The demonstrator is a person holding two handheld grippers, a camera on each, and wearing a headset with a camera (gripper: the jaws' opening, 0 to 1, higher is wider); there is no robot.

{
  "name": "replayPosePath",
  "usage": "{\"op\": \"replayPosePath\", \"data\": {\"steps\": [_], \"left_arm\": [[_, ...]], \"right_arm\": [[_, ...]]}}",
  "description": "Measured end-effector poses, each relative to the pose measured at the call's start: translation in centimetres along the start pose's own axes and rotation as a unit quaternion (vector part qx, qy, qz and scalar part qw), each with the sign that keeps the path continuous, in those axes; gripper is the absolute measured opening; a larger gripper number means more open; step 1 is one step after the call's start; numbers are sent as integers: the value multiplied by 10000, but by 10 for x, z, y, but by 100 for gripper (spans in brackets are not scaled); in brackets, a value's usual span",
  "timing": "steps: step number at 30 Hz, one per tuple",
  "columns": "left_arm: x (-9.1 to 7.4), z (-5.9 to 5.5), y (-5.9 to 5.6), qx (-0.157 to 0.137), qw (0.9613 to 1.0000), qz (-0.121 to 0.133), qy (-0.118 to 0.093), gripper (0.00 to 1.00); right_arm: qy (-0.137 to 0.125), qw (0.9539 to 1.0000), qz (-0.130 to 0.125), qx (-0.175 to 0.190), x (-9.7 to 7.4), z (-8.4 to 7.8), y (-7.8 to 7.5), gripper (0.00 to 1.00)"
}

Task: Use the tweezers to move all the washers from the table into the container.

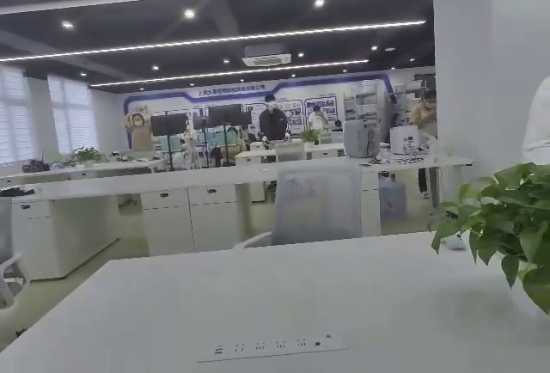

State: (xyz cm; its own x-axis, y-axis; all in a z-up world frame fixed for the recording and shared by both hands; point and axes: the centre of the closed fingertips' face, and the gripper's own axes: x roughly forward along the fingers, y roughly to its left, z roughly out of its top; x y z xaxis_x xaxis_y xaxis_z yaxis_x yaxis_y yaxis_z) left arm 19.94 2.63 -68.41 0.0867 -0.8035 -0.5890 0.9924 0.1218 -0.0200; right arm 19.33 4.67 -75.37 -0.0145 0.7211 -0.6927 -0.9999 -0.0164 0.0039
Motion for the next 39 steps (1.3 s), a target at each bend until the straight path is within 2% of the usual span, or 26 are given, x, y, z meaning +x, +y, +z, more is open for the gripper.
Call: {"op": "replayPosePath", "data": {"steps": [3, 4, 6, 9, 13, 16, 19, 21, 24, 27, 31, 35, 37, 39], "left_arm": [[4, -2, 0, 89, 9999, 3, 116, 0], [5, -3, 2, 205, 9997, 58, 153, 0], [7, -7, 1, 200, 9995, 36, 259, 0], [12, -23, 5, 320, 9978, 93, 576, 0], [22, -43, 9, 357, 9962, 96, 790, 0], [32, -64, 12, 311, 9941, 59, 1033, 0], [37, -77, 12, 164, 9934, -2, 1138, 0], [40, -87, 11, 178, 9924, -40, 1217, 0], [44, -100, 9, 122, 9904, -74, 1375, 0], [47, -114, 9, 133, 9879, -63, 1543, 0], [47, -125, 9, 46, 9860, -91, 1662, 0], [48, -134, 10, -47, 9835, -151, 1803, 0], [48, -140, 10, -40, 9803, -196, 1965, 0], [48, -145, 11, -15, 9777, -231, 2088, 0]], "right_arm": [[97, 9999, -10, -70, 1, -2, -1, 4], [133, 9999, -36, -87, 1, -3, -3, 4], [239, 9996, -87, -106, 2, -8, -6, 4], [520, 9983, -221, -147, 4, -21, -12, 4], [843, 9958, -282, -231, 15, -38, -16, 4], [1066, 9933, -307, -326, 28, -52, -17, 4], [1172, 9920, -278, -385, 36, -60, -14, 4], [1245, 9910, -220, -447, 42, -65, -10, 5], [1437, 9874, -159, -649, 50, -74, -7, 5], [1424, 9878, -162, -608, 55, -77, -7, 5], [1272, 9914, -127, -275, 59, -81, -5, 8], [1129, 9935, -85, -119, 61, -82, -1, 15], [953, 9954, -132, 39, 58, -81, 0, 18], [674, 9966, -141, 443, 51, -79, 4, 19]]}}
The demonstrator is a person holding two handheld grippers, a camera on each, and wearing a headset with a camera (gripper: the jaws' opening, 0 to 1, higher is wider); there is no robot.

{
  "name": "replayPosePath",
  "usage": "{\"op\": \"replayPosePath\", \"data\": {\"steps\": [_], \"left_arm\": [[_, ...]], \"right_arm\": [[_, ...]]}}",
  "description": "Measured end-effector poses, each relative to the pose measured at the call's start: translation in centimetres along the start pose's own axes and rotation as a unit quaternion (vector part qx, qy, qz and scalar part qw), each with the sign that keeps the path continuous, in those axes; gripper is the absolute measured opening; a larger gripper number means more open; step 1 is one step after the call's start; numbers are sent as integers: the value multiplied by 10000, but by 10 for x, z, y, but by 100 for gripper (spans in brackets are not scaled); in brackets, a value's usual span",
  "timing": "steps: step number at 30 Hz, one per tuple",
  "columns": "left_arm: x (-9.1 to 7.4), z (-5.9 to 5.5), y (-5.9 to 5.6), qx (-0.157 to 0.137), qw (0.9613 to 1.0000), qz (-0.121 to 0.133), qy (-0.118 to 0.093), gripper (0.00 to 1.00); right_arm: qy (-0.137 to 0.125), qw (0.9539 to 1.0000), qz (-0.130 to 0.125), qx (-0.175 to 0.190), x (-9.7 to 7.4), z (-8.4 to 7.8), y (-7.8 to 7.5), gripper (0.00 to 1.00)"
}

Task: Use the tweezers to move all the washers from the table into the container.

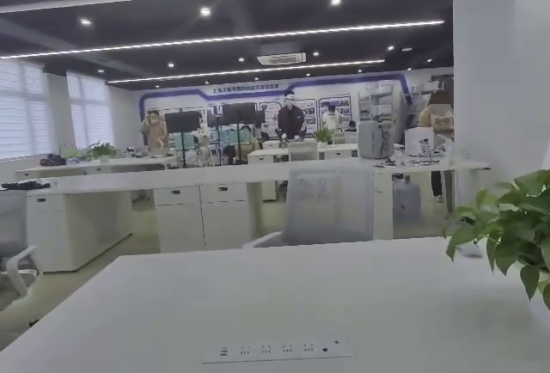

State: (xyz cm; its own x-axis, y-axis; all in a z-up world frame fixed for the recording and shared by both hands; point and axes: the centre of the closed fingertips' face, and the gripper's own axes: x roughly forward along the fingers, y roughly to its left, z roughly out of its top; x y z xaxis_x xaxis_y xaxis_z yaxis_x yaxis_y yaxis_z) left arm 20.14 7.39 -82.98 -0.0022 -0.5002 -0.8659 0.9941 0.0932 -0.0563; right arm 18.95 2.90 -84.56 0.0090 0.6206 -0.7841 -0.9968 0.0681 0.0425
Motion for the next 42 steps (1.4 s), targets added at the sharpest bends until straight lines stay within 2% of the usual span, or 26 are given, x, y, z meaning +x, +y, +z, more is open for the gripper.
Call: {"op": "replayPosePath", "data": {"steps": [2, 5, 6, 9, 10, 11, 12, 14, 16, 18, 23, 28, 33, 36, 37, 39, 42], "left_arm": [[2, -5, 1, -43, 9999, -42, 106, 0], [5, -11, 3, -80, 9996, -69, 268, 0], [6, -14, 4, -81, 9993, -76, 357, 0], [9, -21, 5, -93, 9981, -93, 600, 0], [10, -23, 5, -93, 9977, -99, 659, 0], [11, -24, 5, -78, 9974, -106, 710, 0], [13, -26, 5, -49, 9968, -122, 794, 0], [14, -31, 7, 74, 9947, -104, 1018, 0], [14, -34, 7, 246, 9924, -79, 1200, 0], [15, -33, 8, 289, 9920, -46, 1225, 0], [18, -40, 8, 363, 9869, -76, 1572, 0], [18, -41, 6, 323, 9862, -53, 1622, 0], [18, -41, 4, 317, 9856, -42, 1658, 0], [17, -41, 4, -79, 9861, 87, 1658, 0], [17, -41, 5, -125, 9866, 108, 1626, 0], [16, -40, 3, -497, 9880, 187, 1448, 2], [10, -41, 2, -957, 9884, 359, 1123, 15]], "right_arm": [[-303, 9992, -85, 262, -13, 1, -1, 19], [-730, 9944, -329, 691, -38, 3, -5, 19], [-969, 9897, -505, 929, -51, 4, -10, 21], [-1449, 9765, -849, 1351, -75, 6, -21, 29], [-1651, 9696, -1011, 1495, -87, 6, -26, 31], [-1772, 9652, -1132, 1558, -95, 5, -30, 32], [-1936, 9575, -1314, 1688, -106, 4, -36, 34], [-2099, 9492, -1552, 1758, -121, 3, -40, 38], [-2184, 9435, -1769, 1757, -132, 0, -44, 41], [-2183, 9417, -1839, 1782, -137, -2, -42, 42], [-2263, 9331, -2032, 1921, -145, -7, -40, 49], [-2146, 9312, -2194, 1965, -148, -13, -37, 54], [-2192, 9268, -2232, 2080, -150, -15, -37, 56], [-2079, 9285, -2202, 2148, -146, -18, -37, 55], [-2020, 9292, -2193, 2184, -144, -20, -37, 55], [-1932, 9306, -2200, 2198, -141, -24, -38, 55], [-1726, 9333, -2263, 2189, -137, -30, -40, 56]]}}
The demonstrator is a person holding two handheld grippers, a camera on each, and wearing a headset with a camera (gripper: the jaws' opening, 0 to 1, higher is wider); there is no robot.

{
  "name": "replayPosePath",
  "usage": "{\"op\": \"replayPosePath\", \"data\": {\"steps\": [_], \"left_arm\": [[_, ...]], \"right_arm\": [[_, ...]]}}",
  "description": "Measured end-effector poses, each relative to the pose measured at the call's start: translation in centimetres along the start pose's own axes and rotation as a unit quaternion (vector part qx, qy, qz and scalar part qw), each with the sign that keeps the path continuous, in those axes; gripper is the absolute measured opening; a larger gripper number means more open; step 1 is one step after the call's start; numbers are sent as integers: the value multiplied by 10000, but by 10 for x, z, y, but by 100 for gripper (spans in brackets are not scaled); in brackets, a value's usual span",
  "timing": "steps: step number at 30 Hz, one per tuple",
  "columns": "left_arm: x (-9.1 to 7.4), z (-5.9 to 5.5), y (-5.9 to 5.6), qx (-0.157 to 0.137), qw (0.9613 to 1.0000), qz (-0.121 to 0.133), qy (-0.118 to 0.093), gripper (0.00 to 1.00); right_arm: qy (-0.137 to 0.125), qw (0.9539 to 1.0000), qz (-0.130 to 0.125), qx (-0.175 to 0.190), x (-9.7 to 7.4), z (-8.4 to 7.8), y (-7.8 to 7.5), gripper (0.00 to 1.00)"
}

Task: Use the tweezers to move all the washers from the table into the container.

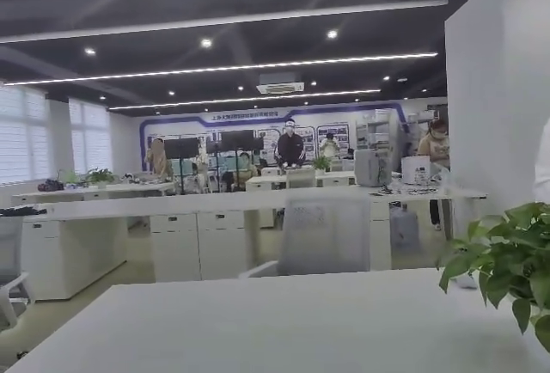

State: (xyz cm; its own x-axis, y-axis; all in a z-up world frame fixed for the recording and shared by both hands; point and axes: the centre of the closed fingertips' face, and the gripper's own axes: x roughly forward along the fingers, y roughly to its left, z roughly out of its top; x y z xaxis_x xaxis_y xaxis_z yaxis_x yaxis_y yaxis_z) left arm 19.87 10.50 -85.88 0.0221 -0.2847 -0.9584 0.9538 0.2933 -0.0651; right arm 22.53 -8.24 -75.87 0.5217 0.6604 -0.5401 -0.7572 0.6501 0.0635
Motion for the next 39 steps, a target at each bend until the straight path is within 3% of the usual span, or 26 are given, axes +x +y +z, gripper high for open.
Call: {"op": "replayPosePath", "data": {"steps": [2, 5, 7, 9, 10, 12, 15, 17, 18, 19, 21, 22, 23, 24, 26, 27, 29, 30, 31, 34, 35, 36, 37, 39], "left_arm": [[-6, -5, 2, -401, 9986, 120, -318, 20], [-15, -16, 2, -969, 9924, 209, -729, 27], [-26, -25, 6, -1363, 9844, 408, -1038, 34], [-37, -34, 12, -1743, 9730, 660, -1363, 42], [-45, -38, 16, -1967, 9645, 817, -1562, 45], [-55, -42, 21, -2203, 9514, 1047, -1880, 50], [-75, -47, 28, -2580, 9225, 1416, -2498, 56], [-82, -49, 31, -2746, 9063, 1606, -2781, 58], [-84, -50, 34, -2770, 9001, 1707, -2899, 60], [-88, -50, 36, -2863, 8889, 1836, -3070, 63], [-93, -48, 38, -2962, 8749, 1959, -3293, 68], [-98, -45, 39, -3023, 8618, 2097, -3492, 70], [-103, -42, 40, -3045, 8517, 2157, -3680, 71], [-109, -38, 41, -3104, 8368, 2193, -3942, 73], [-115, -36, 44, -3234, 8169, 2321, -4173, 78], [-121, -33, 45, -3227, 8047, 2418, -4356, 81], [-126, -30, 46, -3197, 7929, 2611, -4483, 87], [-127, -30, 46, -3194, 7891, 2671, -4516, 89], [-130, -26, 45, -3177, 7819, 2677, -4647, 91], [-135, -19, 45, -3211, 7658, 2664, -4894, 97], [-138, -17, 46, -3240, 7569, 2673, -5006, 99], [-139, -15, 46, -3255, 7512, 2670, -5083, 99], [-142, -13, 47, -3284, 7415, 2676, -5204, 99], [-146, -10, 47, -3373, 7278, 2618, -5366, 99]], "right_arm": [[107, 9999, -66, -43, 1, -4, -2, 57], [131, 9998, -160, -15, 2, -7, -6, 60], [133, 9996, -245, 9, 2, -8, -10, 63], [124, 9995, -287, 15, 2, -7, -12, 65], [116, 9994, -311, 20, 2, -7, -13, 67], [99, 9993, -360, 46, 3, -6, -15, 70], [-10, 9992, -400, 90, 5, -1, -17, 74], [-93, 9990, -421, 114, 6, 2, -17, 75], [-126, 9989, -438, 132, 6, 3, -18, 76], [-160, 9988, -433, 154, 6, 4, -17, 77], [-219, 9986, -456, 157, 7, 6, -18, 78], [-271, 9984, -470, 146, 6, 8, -18, 79], [-304, 9983, -484, 132, 6, 9, -18, 79], [-340, 9980, -512, 128, 6, 10, -18, 80], [-377, 9977, -543, 122, 5, 10, -20, 82], [-409, 9975, -563, 105, 4, 11, -22, 82], [-431, 9972, -613, 47, 3, 12, -23, 85], [-466, 9969, -633, -2, 1, 14, -23, 86], [-481, 9968, -641, -16, 0, 14, -24, 87], [-594, 9959, -686, -12, -5, 15, -28, 90], [-621, 9955, -715, 12, -6, 15, -29, 91], [-732, 9942, -787, 67, -8, 17, -32, 92], [-843, 9928, -845, 127, -10, 19, -35, 93], [-1218, 9878, -889, 385, -13, 28, -36, 96]]}}
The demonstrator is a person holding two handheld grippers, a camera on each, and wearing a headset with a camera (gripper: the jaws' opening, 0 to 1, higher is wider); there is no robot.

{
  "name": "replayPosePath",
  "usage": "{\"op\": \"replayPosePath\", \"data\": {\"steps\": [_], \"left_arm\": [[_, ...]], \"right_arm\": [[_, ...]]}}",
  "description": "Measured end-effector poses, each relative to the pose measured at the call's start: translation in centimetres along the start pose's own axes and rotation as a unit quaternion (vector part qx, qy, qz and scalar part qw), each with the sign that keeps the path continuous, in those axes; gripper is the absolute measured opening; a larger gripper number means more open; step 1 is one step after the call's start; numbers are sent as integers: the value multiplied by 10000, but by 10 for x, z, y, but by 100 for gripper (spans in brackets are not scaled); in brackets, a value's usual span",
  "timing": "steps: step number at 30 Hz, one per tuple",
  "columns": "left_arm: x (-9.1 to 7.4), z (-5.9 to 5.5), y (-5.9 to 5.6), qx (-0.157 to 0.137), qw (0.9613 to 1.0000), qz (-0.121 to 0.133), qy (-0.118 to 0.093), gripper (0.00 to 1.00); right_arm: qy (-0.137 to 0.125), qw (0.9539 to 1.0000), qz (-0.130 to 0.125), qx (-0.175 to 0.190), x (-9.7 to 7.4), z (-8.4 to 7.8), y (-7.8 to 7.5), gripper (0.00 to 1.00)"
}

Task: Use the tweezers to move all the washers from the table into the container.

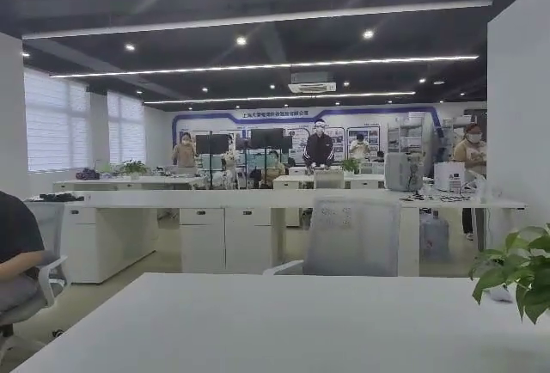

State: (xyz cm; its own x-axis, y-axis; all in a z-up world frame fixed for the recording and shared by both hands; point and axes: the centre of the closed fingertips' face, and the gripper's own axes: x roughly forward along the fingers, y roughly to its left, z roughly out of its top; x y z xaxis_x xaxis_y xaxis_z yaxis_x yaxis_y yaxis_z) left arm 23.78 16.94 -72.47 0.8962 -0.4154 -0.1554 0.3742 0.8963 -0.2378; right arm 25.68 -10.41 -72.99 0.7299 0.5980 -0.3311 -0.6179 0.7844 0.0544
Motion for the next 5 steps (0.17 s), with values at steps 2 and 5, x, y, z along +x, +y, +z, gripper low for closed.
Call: {"op": "replayPosePath", "data": {"steps": [2, 5], "left_arm": [[0, 2, 0, -41, 10000, 18, -56, 99], [1, 6, -1, 25, 10000, 41, -67, 99]], "right_arm": [[-217, 9996, -37, 183, -1, 6, -1, 99], [-405, 9987, -68, 294, -1, 12, -3, 98]]}}
